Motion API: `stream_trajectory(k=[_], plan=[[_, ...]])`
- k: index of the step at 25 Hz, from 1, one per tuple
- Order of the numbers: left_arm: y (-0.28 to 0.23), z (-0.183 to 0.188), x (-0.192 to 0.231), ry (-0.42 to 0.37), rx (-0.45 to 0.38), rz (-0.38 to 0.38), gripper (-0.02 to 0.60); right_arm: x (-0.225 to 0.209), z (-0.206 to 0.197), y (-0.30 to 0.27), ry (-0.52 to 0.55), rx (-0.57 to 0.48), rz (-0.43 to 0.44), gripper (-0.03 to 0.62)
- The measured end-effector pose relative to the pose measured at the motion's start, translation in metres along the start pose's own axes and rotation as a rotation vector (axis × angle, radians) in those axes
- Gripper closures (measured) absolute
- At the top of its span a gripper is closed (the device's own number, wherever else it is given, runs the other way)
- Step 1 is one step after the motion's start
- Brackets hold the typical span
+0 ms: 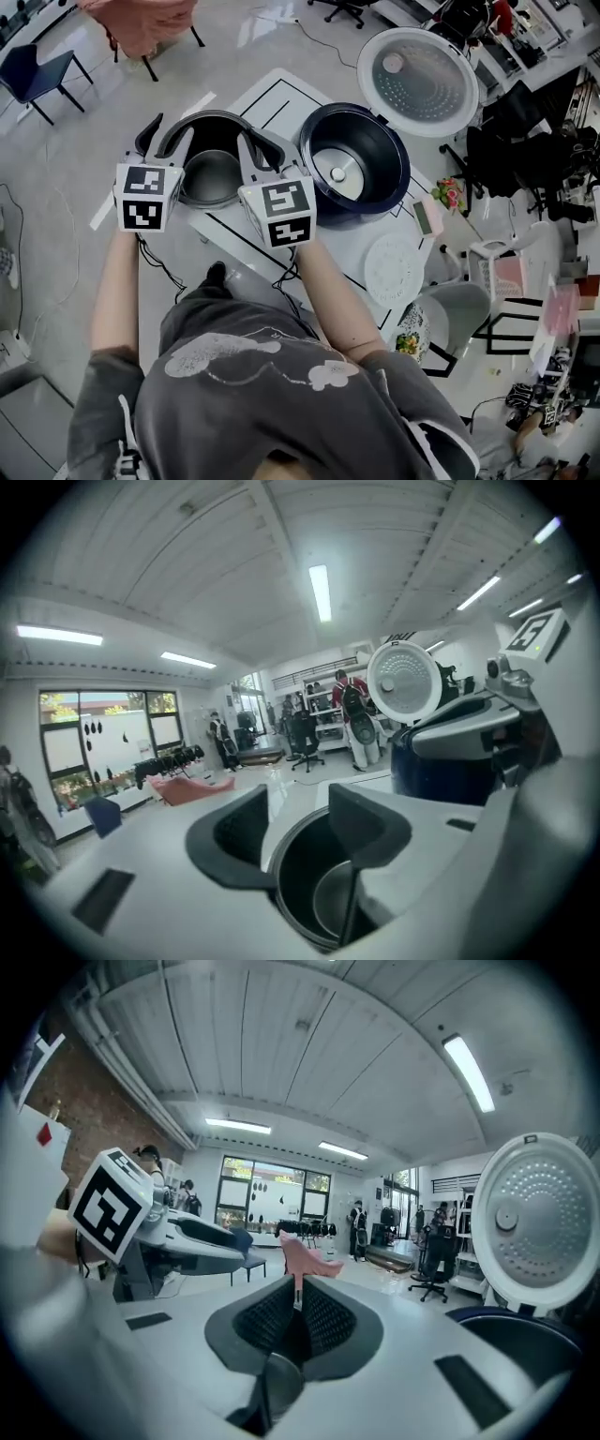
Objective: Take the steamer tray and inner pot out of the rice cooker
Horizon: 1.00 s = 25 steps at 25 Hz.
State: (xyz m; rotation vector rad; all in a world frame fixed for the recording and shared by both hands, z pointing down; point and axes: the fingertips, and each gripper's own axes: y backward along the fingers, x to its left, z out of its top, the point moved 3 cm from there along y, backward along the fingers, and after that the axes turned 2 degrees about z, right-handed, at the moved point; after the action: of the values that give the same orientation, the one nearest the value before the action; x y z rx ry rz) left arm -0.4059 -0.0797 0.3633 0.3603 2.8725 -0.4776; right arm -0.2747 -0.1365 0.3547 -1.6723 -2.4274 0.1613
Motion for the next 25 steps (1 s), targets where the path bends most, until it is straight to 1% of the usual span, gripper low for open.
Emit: stream_trajectory(k=[1,3,5,6,8,11,17,20,25], plan=[[0.008,-0.002,-0.005,-0.005,-0.002,0.033,0.4,0.002,0.0,0.009,-0.01,-0.004,0.007,0.549],[0.023,-0.009,-0.016,-0.019,0.004,0.088,0.463,0.004,-0.001,0.029,-0.06,-0.026,0.031,0.56],[0.039,-0.015,-0.024,-0.013,0.004,0.14,0.55,0.006,0.002,0.047,-0.13,-0.079,0.069,0.565],[0.047,-0.018,-0.027,-0.002,0.005,0.159,0.569,0.008,0.004,0.055,-0.151,-0.104,0.087,0.565],[0.061,-0.025,-0.032,0.021,0.017,0.18,0.572,0.014,0.004,0.068,-0.139,-0.118,0.105,0.566],[0.079,-0.032,-0.04,0.047,0.039,0.193,0.572,0.022,0.002,0.082,-0.086,-0.099,0.123,0.566],[0.117,-0.046,-0.075,0.114,0.089,0.176,0.574,0.033,-0.012,0.121,-0.014,-0.075,0.173,0.566],[0.138,-0.057,-0.093,0.119,0.119,0.185,0.574,0.04,-0.022,0.138,-0.027,-0.061,0.213,0.566],[0.161,-0.068,-0.11,0.128,0.163,0.19,0.574,0.045,-0.036,0.155,-0.064,-0.031,0.239,0.566]])
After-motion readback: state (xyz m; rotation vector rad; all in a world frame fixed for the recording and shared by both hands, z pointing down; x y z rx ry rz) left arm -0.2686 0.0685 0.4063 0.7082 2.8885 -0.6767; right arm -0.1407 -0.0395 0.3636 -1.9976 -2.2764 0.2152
